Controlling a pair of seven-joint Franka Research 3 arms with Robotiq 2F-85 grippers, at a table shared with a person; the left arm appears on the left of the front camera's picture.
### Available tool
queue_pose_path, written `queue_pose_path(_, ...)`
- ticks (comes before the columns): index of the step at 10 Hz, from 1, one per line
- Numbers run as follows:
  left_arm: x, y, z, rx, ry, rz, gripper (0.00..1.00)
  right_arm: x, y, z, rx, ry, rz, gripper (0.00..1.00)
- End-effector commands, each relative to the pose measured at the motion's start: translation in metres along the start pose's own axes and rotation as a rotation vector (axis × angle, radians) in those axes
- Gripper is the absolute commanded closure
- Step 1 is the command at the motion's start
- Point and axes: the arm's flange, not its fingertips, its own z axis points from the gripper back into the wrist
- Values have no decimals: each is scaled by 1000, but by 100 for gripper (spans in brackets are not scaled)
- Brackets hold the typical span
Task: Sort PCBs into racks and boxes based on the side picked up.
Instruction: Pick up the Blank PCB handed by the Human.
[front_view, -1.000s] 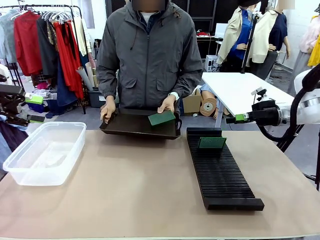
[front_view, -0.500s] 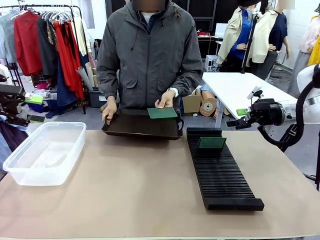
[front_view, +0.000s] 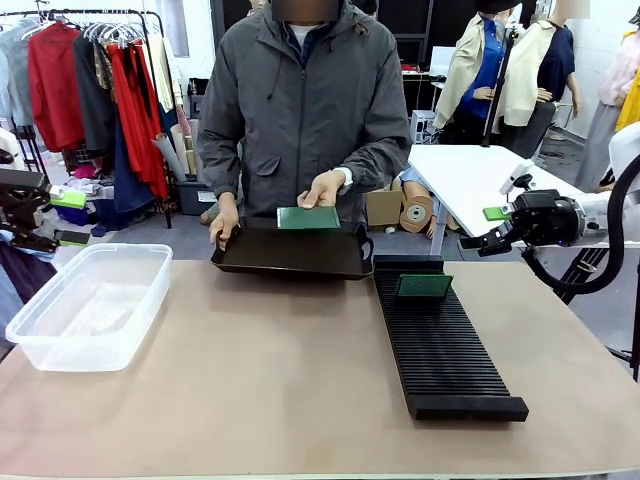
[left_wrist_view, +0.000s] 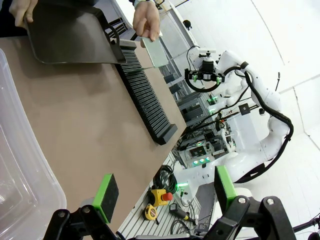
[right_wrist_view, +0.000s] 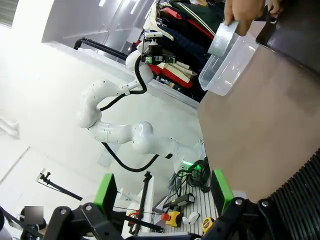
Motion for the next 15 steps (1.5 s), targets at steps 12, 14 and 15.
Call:
queue_pose_path(12,-1,-3,1,-1,5,2,0,-1,-5,1,2,-2,-1,0)
queue_pose_path(14,-1,-3,1,-1,5,2,0,15,-8,-14,7,4,-11,0)
queue_pose_path(15,-1,-3,1,-1,5,2,0,22,-11,-21,23,1,-19,0)
